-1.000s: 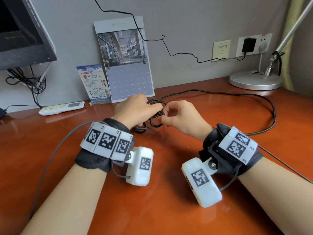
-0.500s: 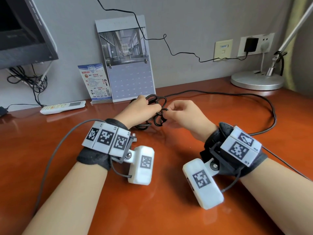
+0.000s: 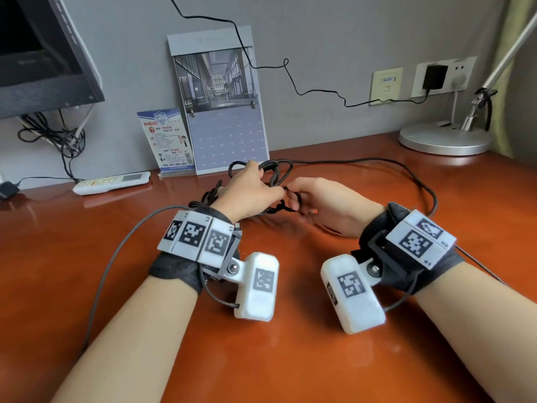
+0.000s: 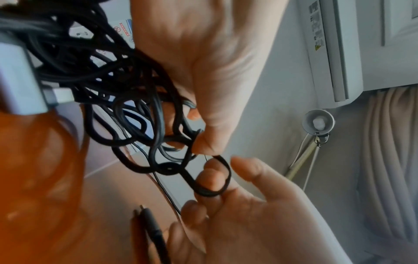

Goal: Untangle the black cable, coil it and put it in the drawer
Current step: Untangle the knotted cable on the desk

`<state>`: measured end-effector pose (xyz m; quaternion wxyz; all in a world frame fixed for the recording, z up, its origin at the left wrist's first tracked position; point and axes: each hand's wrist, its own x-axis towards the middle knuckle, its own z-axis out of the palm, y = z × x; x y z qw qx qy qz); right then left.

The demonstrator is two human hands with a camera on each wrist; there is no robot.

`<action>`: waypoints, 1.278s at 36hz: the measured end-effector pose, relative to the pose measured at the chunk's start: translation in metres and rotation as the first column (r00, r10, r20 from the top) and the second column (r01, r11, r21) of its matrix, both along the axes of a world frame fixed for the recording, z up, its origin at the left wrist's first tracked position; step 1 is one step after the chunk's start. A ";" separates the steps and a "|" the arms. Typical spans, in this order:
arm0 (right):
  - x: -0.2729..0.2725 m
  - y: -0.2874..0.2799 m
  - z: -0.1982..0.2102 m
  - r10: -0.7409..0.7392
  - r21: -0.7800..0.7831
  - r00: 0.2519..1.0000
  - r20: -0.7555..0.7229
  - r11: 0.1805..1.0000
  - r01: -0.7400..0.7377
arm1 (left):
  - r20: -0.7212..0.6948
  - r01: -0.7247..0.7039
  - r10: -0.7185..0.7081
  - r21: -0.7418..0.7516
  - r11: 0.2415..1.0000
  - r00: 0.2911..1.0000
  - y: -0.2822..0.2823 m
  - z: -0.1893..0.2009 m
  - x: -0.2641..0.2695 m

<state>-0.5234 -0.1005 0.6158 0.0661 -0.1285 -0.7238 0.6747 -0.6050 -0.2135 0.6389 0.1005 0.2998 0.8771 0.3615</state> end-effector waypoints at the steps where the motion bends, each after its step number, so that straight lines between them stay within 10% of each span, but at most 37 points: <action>1: 0.001 0.002 0.000 0.015 -0.032 1.000 -0.001 0.999 -0.015 | -0.005 0.000 0.000 -0.006 1.000 1.000 -0.001 0.001 0.000; 16: 0.005 0.003 0.009 -0.041 0.322 0.998 0.039 0.947 0.026 | -0.166 -0.011 0.000 -0.067 0.998 0.986 -0.004 -0.010 -0.010; 26: 0.011 0.006 0.013 -0.032 -0.330 0.968 -0.250 0.943 -0.054 | -0.028 0.039 -0.036 0.105 0.994 0.999 -0.003 -0.010 -0.025; 35: 0.017 0.020 0.011 0.080 0.186 0.993 0.083 0.978 -0.094 | -0.048 -0.017 0.023 0.115 0.993 0.999 -0.013 -0.012 -0.043; 42: 0.016 0.026 0.008 0.219 0.162 0.945 0.241 0.951 -0.262 | -0.036 -0.038 0.041 0.069 0.997 0.999 -0.015 -0.011 -0.042; 46: 0.020 0.039 0.002 0.314 -0.143 0.947 0.069 0.942 -0.303 | -0.071 -0.131 0.138 0.103 0.986 0.988 -0.021 -0.008 -0.047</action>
